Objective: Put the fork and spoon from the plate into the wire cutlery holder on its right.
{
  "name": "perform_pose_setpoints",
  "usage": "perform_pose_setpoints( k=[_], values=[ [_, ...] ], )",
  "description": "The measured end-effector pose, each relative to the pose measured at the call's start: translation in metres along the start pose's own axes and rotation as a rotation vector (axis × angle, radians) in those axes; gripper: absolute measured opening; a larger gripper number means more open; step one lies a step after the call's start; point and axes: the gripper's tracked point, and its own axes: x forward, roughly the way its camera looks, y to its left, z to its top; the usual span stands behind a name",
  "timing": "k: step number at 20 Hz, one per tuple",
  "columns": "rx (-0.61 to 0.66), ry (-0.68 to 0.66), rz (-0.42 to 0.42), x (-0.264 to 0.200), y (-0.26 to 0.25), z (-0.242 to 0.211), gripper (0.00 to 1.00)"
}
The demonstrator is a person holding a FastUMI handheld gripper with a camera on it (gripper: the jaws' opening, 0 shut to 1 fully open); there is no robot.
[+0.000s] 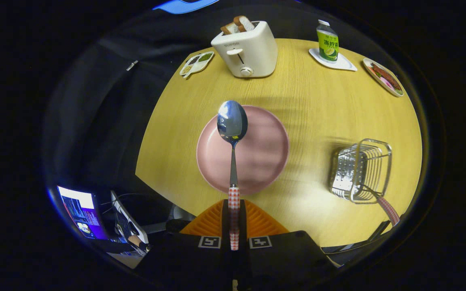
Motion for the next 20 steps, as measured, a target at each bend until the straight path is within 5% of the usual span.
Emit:
perform_pose_setpoints(
  k=[5, 11, 20],
  values=[
    [-0.046, 0.007, -0.048, -0.069, -0.039, -0.004, 0.11],
    [-0.084, 0.187, -0.114, -0.126, -0.098, -0.021, 0.10],
    [0.187, 0.451, -0.072, -0.113, -0.127, -0.034, 0.10]
  ],
)
